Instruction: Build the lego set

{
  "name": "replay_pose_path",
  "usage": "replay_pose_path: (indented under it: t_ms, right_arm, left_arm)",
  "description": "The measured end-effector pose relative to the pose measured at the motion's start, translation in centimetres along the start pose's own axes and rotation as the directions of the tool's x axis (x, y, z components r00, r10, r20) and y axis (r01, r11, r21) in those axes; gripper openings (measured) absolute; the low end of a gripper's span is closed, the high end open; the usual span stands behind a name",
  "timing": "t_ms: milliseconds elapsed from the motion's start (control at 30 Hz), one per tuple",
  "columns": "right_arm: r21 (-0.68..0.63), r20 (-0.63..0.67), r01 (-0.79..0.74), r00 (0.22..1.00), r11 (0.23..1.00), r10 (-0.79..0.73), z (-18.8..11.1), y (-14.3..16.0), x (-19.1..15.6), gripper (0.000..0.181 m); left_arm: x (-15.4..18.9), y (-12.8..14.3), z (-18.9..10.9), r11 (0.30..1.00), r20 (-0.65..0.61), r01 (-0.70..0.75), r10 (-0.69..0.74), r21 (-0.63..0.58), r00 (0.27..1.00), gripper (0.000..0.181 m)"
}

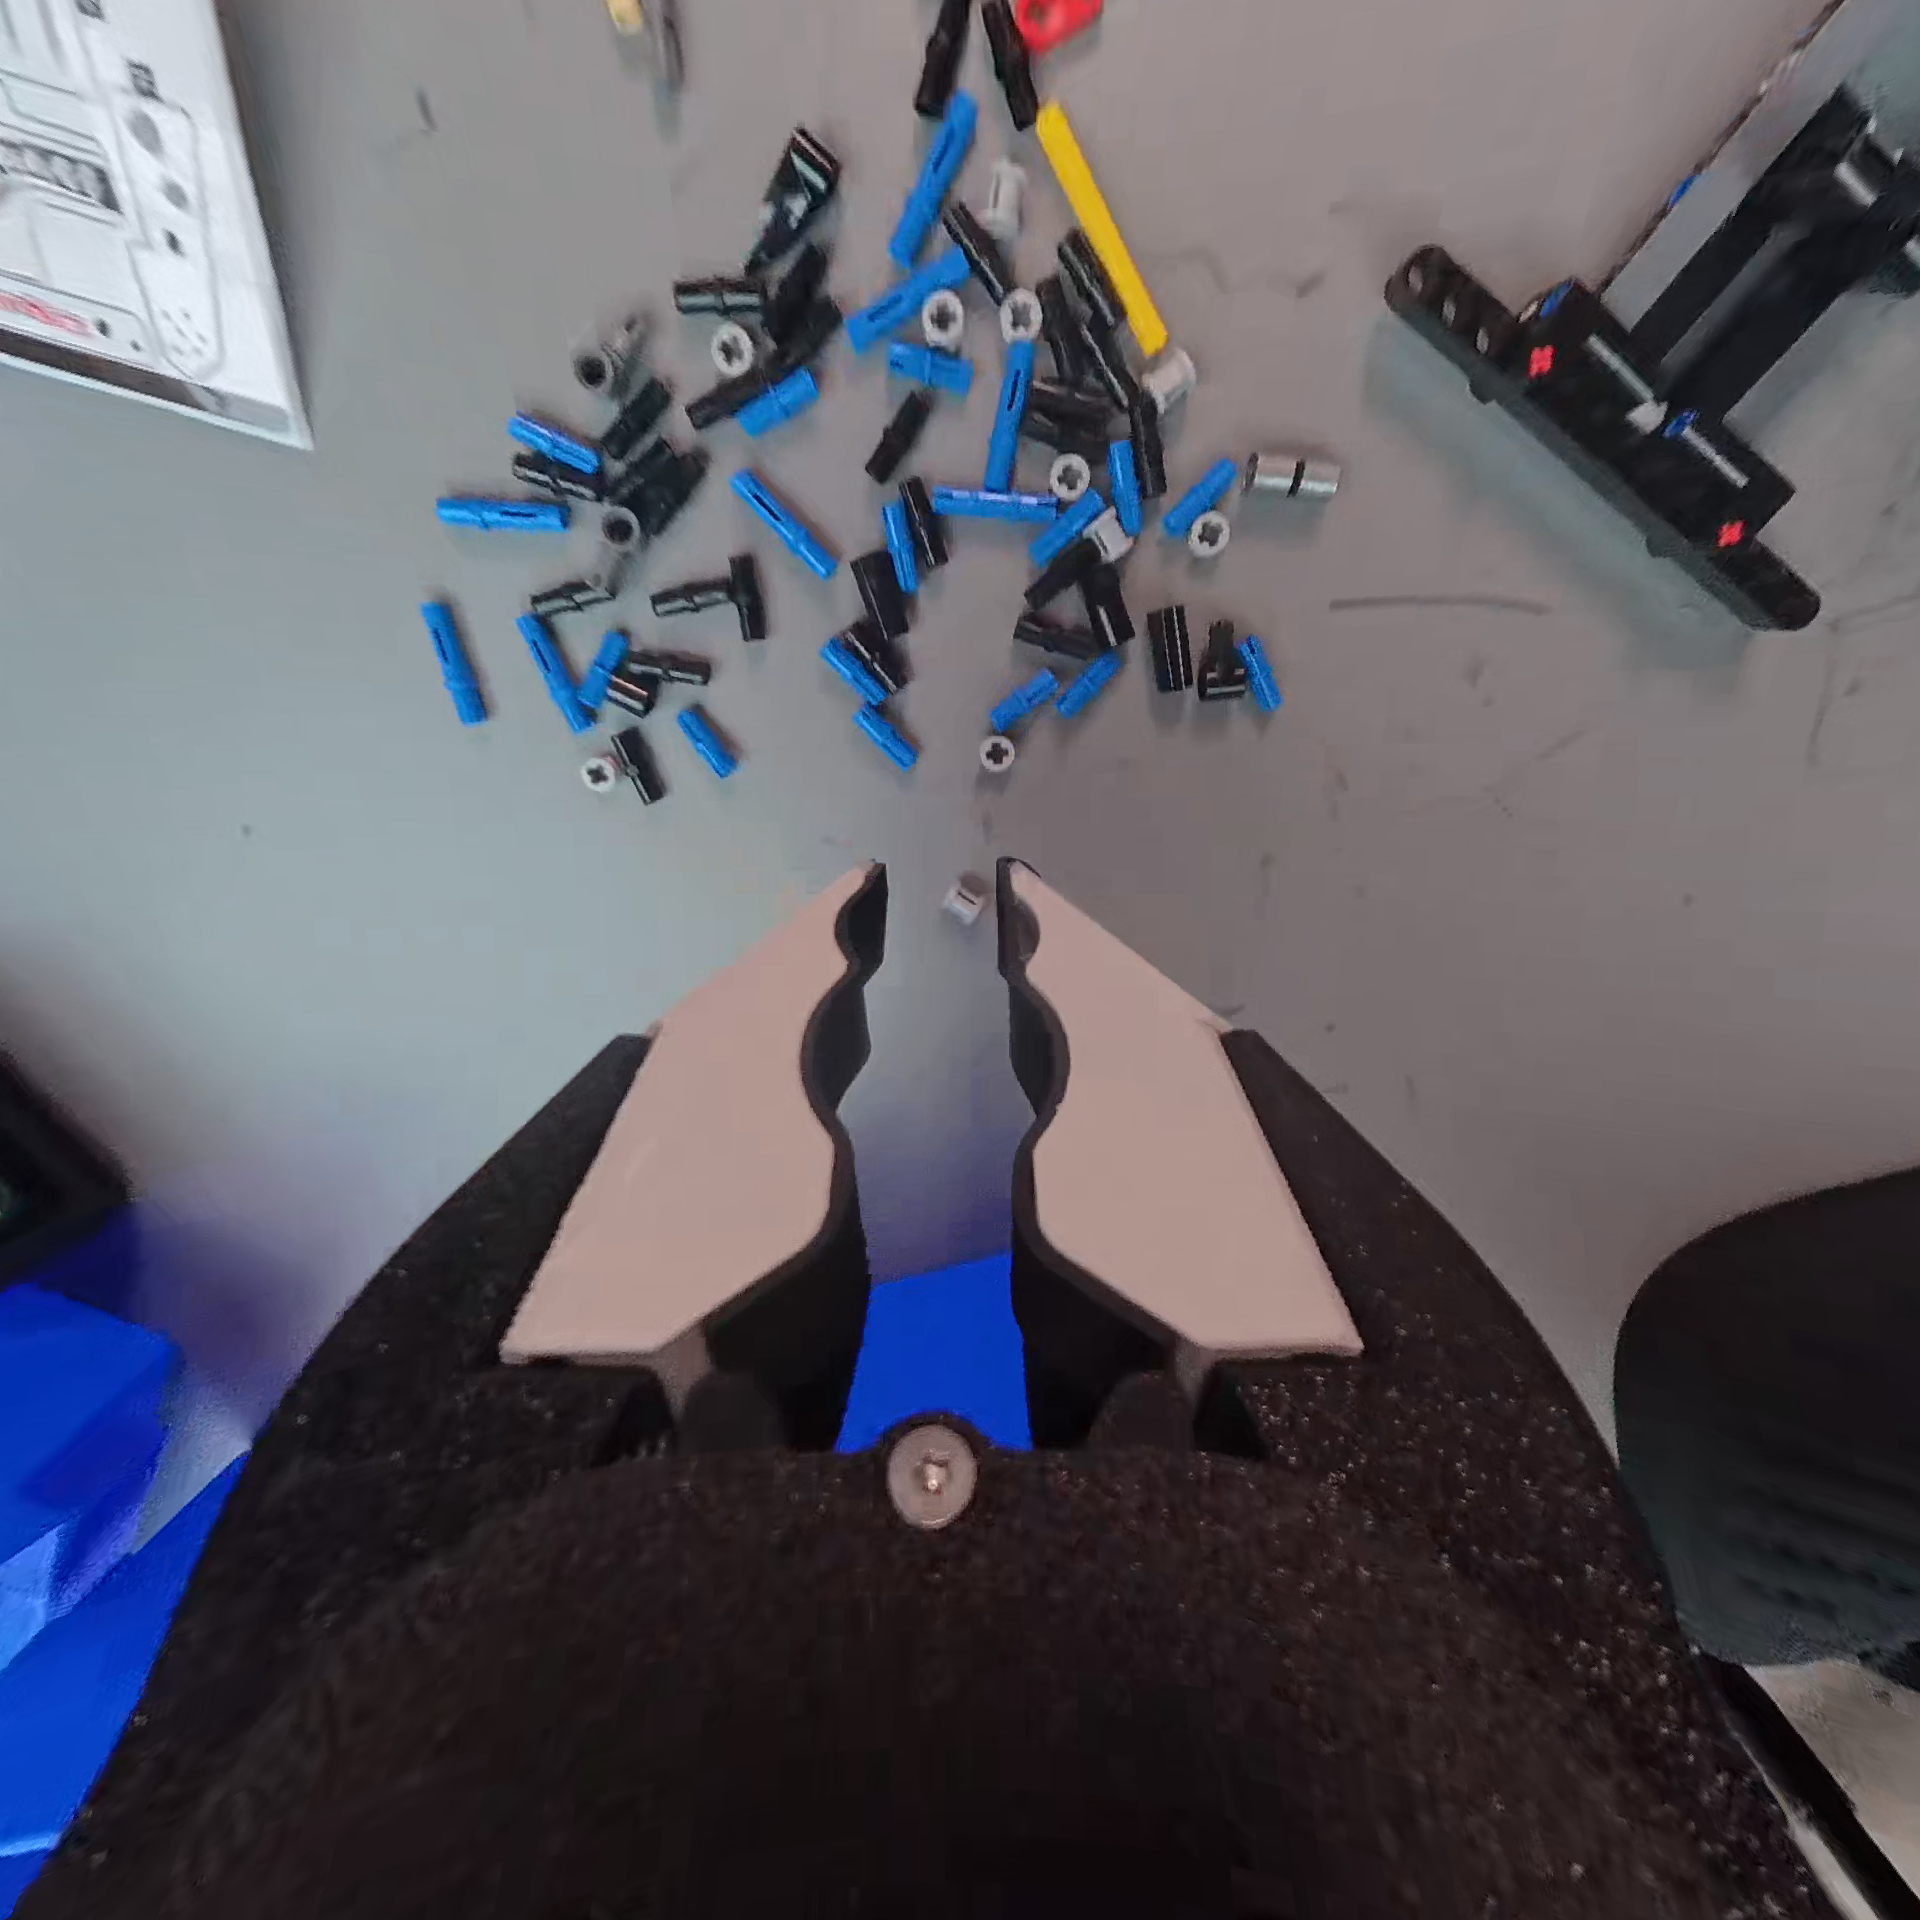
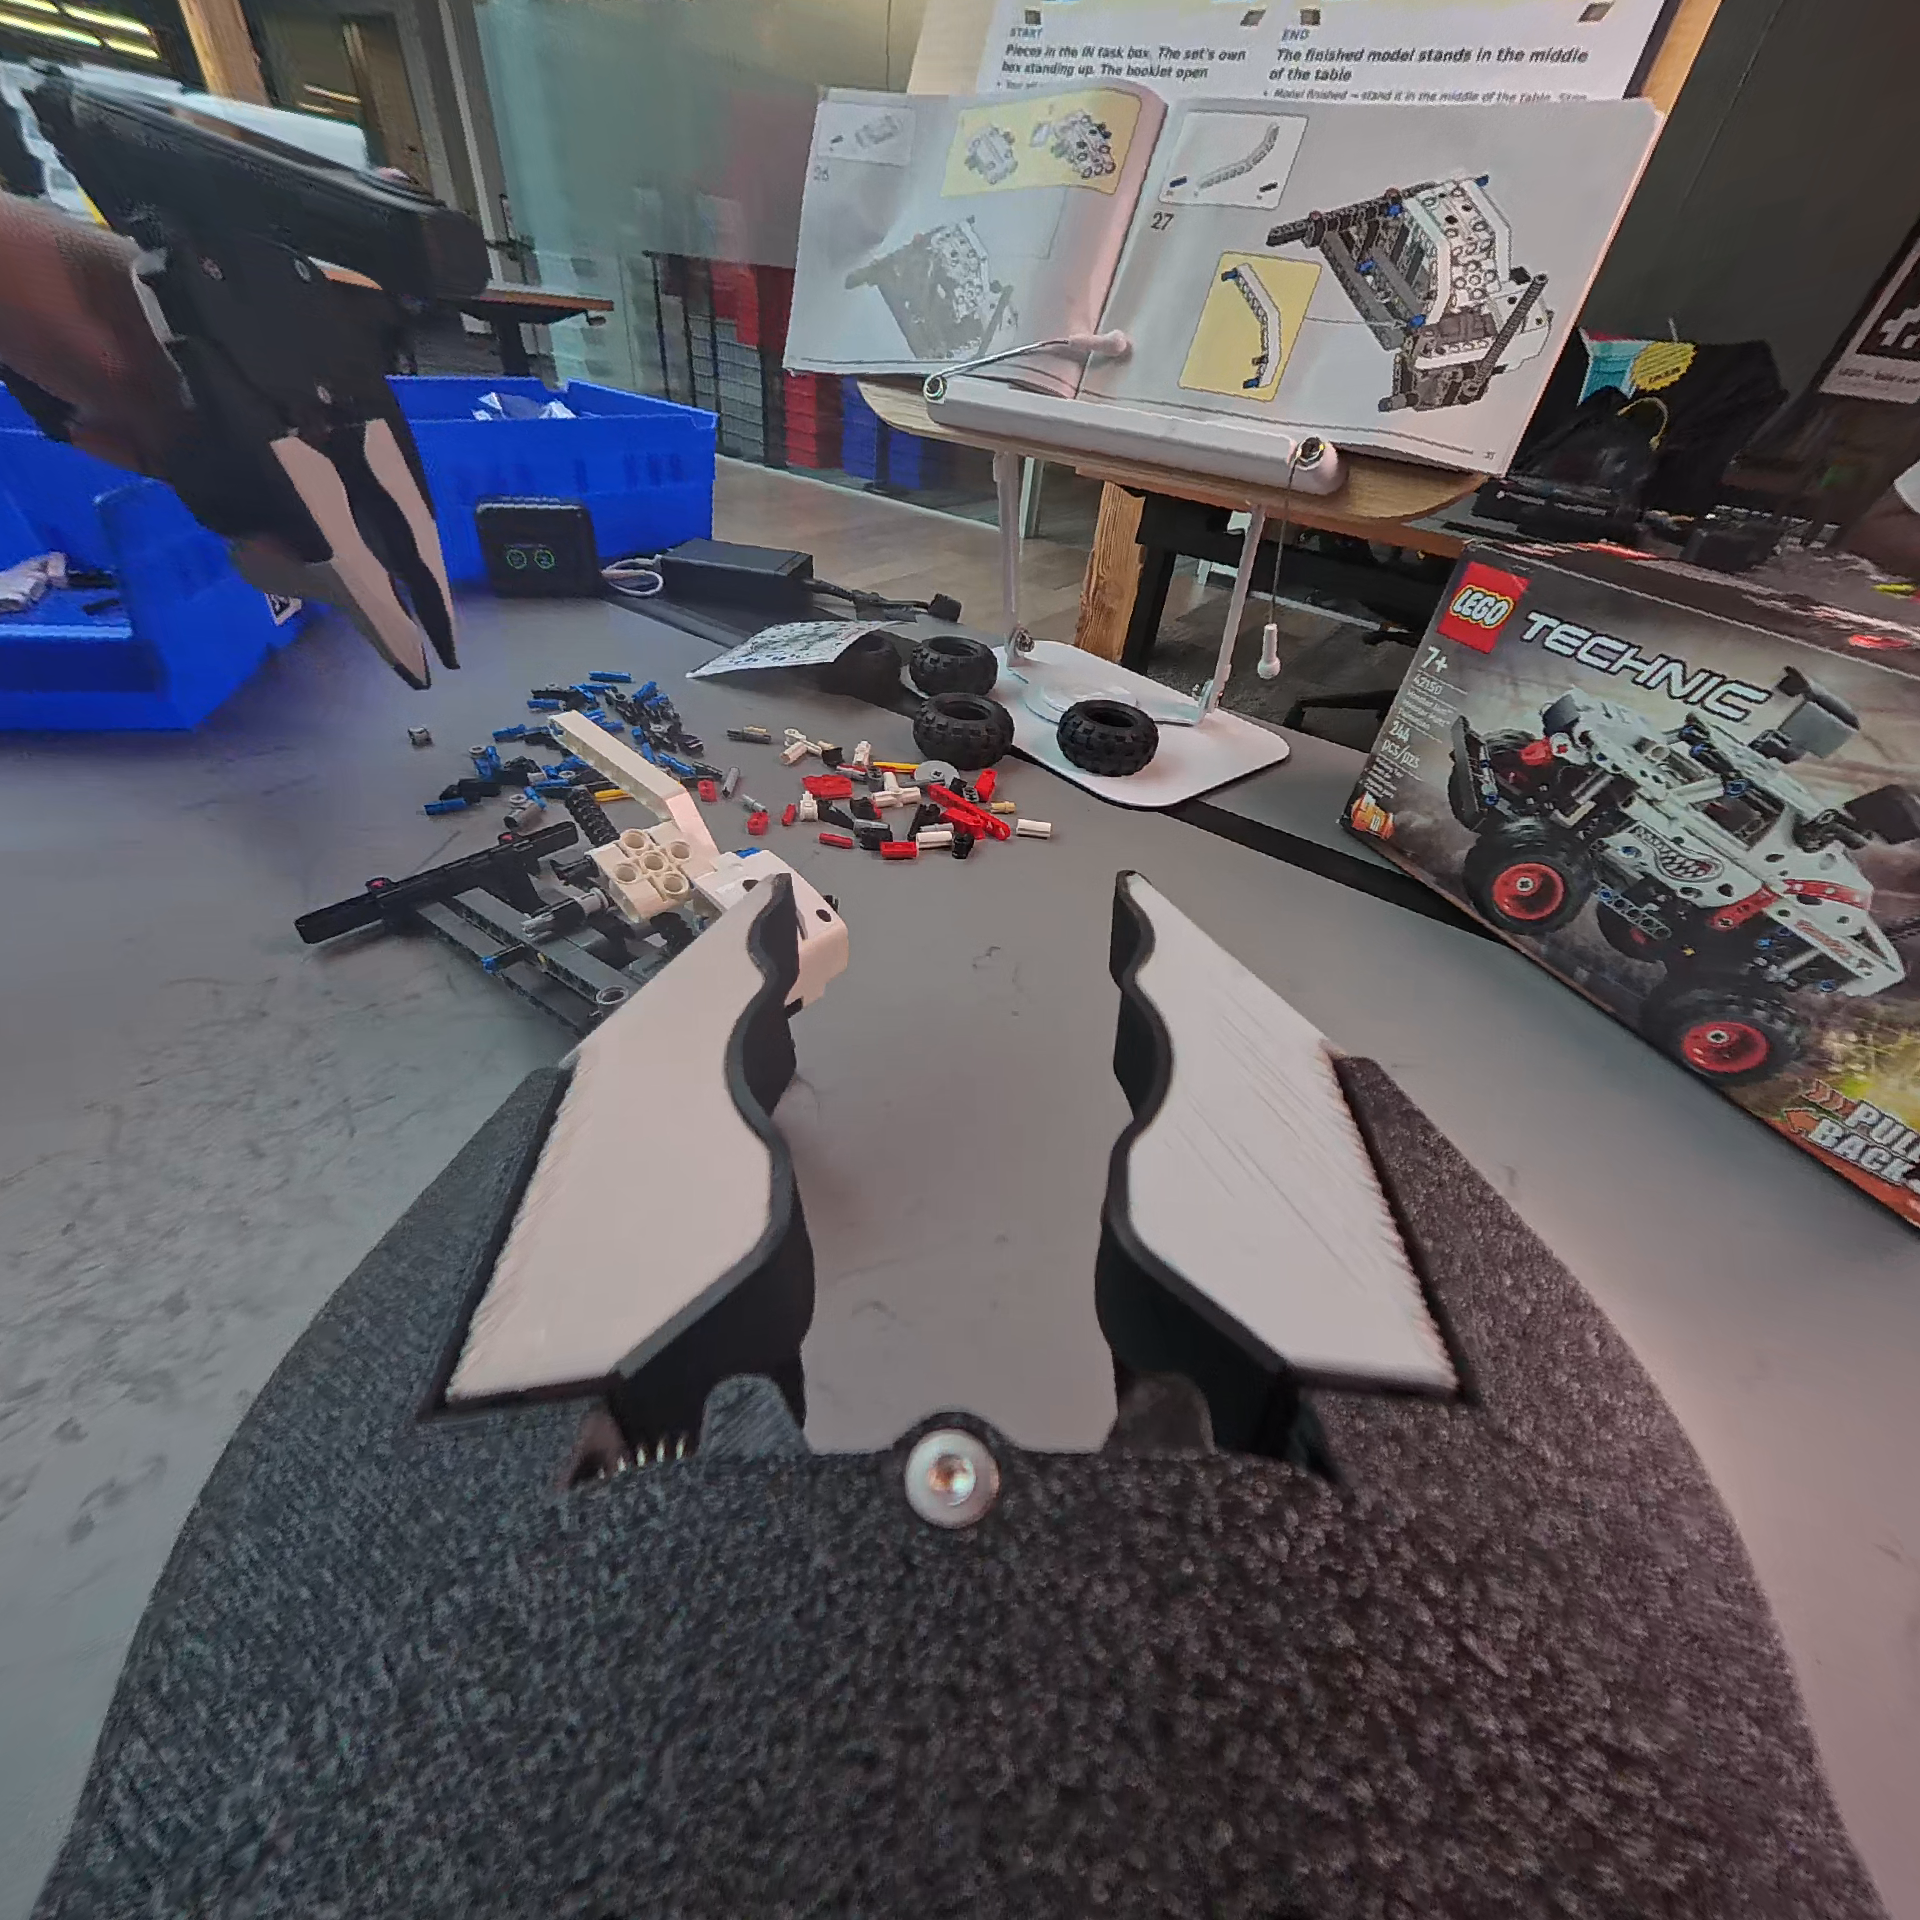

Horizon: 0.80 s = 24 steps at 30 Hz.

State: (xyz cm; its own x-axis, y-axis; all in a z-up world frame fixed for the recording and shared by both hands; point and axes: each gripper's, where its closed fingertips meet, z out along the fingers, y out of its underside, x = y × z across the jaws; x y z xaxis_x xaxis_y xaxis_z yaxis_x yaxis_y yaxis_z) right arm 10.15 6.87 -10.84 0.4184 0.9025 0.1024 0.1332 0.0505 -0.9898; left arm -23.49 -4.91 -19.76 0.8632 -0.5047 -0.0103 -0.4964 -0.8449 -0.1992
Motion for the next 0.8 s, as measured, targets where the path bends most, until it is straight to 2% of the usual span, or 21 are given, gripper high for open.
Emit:
replay_pose_path:
  t_ms: [100,267,433,633,800]
  right_arm:
    - [0.001,-0.014,0.01,1.0,1.0,-0.01,-0.1,0.0,0.3,0.058]
    - [-0.004,-0.014,0.012,1.0,1.0,-0.012,-0.1,0.1,0.3,0.055]
    - [-0.026,-0.006,0.028,1.0,0.999,-0.028,0.2,0.7,0.0,0.055]
    - [-0.037,0.005,0.029,1.0,0.999,-0.029,0.3,1.0,-0.1,0.054]
    - [-0.048,0.007,0.034,0.999,0.998,-0.034,0.4,1.3,-0.2,0.054]
  left_arm:
    - [0.0,0.8,0.7,0.999,-0.024,-0.021,0.02,-0.043,1.0,0.022]
    - [-3.3,-0.1,1.0,1.0,0.102,0.009,-0.007,-0.02,0.995,0.018]
    - [-5.9,0.5,1.8,0.995,0.143,0.089,-0.082,-0.046,0.986,0.015]
    - [-5.8,0.0,1.5,0.99,0.083,0.137,-0.135,-0.016,0.987,0.013]
    - [-5.5,-0.6,2.1,0.986,0.058,0.154,-0.151,-0.061,0.987,0.013]
